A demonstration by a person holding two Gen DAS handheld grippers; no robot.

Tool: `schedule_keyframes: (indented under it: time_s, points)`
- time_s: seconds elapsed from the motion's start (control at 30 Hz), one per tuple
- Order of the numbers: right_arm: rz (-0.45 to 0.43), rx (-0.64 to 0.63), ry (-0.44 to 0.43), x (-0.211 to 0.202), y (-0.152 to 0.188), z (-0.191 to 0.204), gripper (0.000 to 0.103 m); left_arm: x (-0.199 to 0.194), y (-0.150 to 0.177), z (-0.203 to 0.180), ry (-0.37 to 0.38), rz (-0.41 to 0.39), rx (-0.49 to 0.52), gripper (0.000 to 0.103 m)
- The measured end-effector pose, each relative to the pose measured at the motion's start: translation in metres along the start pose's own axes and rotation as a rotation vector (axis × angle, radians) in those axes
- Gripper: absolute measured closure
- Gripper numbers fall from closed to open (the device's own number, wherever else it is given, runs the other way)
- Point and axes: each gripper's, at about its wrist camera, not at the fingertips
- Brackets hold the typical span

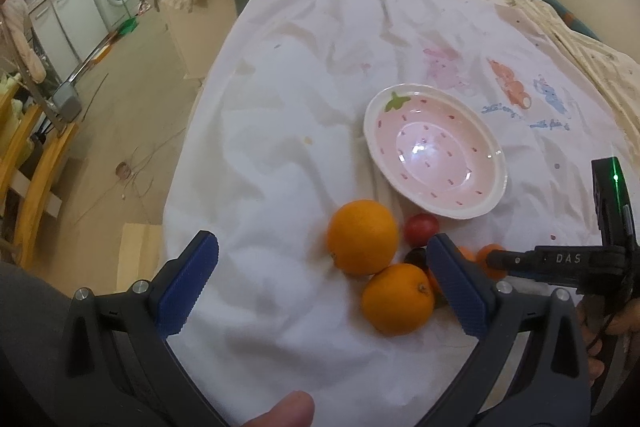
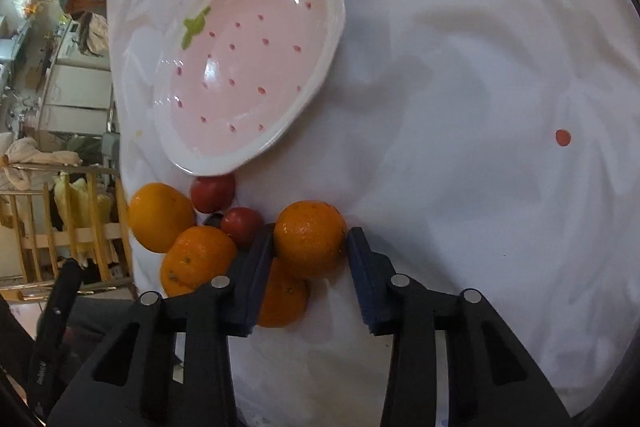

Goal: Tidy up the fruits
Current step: 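Grasp a large orange with the left gripper while the right gripper grasps a mandarin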

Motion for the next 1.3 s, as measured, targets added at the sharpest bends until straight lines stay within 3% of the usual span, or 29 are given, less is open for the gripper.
schedule_keyframes:
  time_s: [0.17, 0.4, 0.73, 0.87, 1.0, 1.1, 1.23, 1.3]
  points:
    - [-0.025, -0.032, 0.025, -0.006, 0.003, 0.004, 0.065, 0.006, -0.001, 0.005, -0.013, 0.039, -0.017, 0.000]
    - [-0.149, -0.015, -0.025, -0.056, 0.012, 0.001, 0.065, 0.023, -0.018, 0.021, 0.018, 0.231, -0.059, 0.000]
    - [-0.200, 0.022, -0.035, -0.070, 0.009, -0.008, 0.065, 0.056, -0.029, -0.015, 0.029, 0.343, 0.011, 0.008]
    - [-0.213, 0.032, -0.036, -0.073, 0.009, -0.010, 0.065, 0.074, -0.027, -0.023, -0.008, 0.375, 0.013, 0.021]
    - [-0.223, 0.019, -0.046, -0.075, 0.010, -0.008, 0.065, 0.087, -0.023, -0.028, -0.019, 0.406, 0.005, 0.022]
    - [-0.221, 0.010, -0.049, -0.075, 0.010, -0.005, 0.065, 0.100, -0.021, -0.024, -0.036, 0.441, -0.036, 0.031]
    - [-0.223, -0.004, -0.048, -0.076, 0.010, -0.001, 0.065, 0.108, -0.020, -0.014, 0.011, 0.465, -0.127, 0.034]
    - [-0.224, -0.005, -0.051, -0.076, 0.010, 0.000, 0.065, 0.107, -0.019, -0.017, 0.024, 0.460, -0.118, 0.045]
Point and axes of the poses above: each gripper's, at about its wrist camera, not at the fingertips, and x roughly the way its jaws point, z to its left, y to its underside, and after that the axes turned 9 degrees about -x, right-handed
